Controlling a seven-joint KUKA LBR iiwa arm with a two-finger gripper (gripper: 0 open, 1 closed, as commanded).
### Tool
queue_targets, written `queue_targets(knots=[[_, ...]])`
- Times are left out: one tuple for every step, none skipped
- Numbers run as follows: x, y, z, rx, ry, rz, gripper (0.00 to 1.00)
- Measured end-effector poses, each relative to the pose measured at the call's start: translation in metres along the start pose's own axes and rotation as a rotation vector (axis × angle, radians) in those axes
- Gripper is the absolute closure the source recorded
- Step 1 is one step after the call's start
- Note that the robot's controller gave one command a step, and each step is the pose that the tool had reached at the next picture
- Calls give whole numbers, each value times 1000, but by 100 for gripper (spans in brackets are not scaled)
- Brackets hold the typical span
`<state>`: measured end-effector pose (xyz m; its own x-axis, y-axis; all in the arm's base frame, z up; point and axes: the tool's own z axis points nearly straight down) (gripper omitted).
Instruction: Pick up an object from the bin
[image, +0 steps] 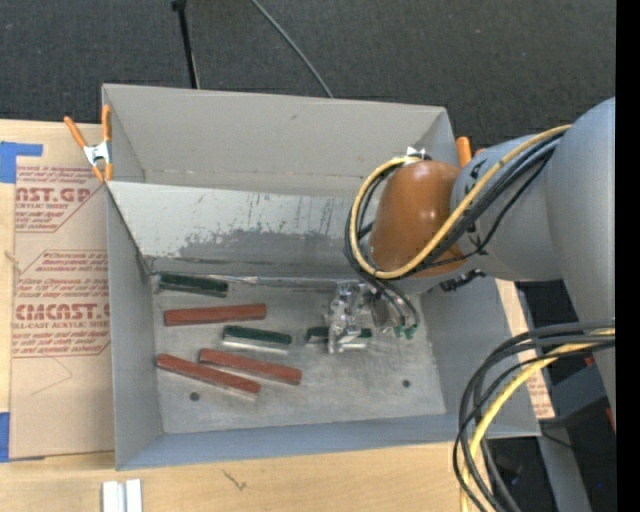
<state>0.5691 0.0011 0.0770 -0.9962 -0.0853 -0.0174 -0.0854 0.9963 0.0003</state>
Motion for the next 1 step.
queue_targets(knots=[[0, 0, 0, 0, 0, 0, 100]])
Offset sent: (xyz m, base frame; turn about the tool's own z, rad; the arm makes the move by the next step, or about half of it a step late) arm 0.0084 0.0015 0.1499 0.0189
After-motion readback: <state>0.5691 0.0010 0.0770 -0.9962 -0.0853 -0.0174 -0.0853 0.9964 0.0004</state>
